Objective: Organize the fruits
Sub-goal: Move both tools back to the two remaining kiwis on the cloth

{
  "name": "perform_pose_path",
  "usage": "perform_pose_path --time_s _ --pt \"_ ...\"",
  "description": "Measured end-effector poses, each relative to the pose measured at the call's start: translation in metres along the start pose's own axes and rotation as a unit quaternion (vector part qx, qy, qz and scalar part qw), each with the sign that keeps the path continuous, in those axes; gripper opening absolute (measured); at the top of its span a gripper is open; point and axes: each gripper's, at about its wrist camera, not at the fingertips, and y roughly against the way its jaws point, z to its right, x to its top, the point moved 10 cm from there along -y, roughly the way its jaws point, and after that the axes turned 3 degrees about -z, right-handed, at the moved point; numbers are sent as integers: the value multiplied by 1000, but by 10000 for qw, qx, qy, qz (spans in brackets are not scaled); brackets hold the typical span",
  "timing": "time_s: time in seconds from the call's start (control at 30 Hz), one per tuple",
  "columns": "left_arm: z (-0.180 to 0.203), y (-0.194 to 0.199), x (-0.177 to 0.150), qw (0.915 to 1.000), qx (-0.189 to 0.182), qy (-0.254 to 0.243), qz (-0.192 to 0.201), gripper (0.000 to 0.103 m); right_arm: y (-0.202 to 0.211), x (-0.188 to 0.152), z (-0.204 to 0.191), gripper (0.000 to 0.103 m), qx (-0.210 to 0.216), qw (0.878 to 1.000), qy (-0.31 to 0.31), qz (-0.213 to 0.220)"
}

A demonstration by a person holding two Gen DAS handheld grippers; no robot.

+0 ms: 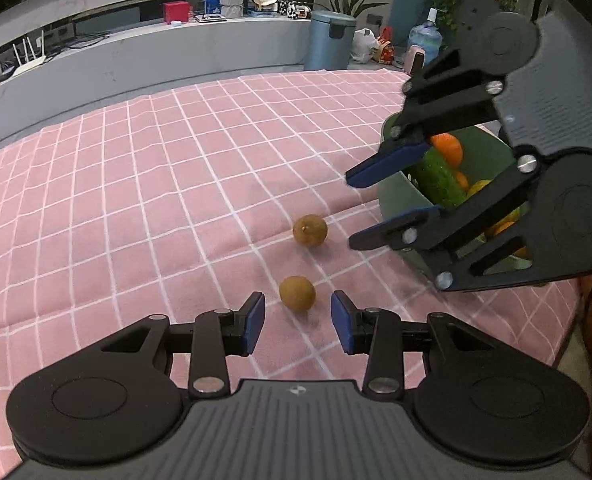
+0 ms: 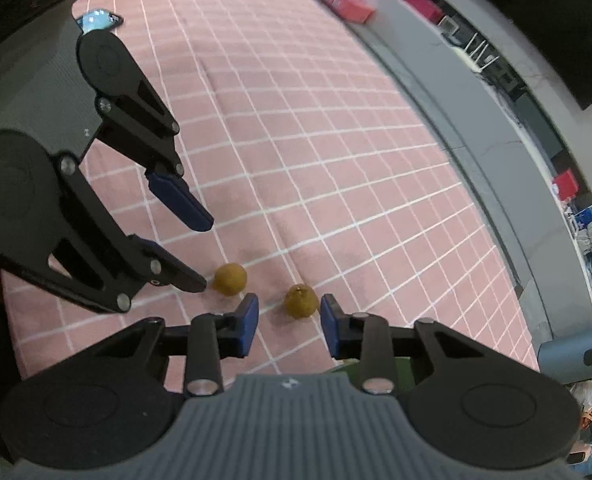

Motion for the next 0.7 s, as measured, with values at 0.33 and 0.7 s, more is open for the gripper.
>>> perform_pose_path --time_s 0.33,0.7 --pt "-2 -16 -1 9996 -107 192 -160 41 -38 -3 9 30 307 9989 -66 -360" --pt "1 -28 -1 9992 -142 235 -291 30 -65 -3 17 25 417 9977 -443 -305"
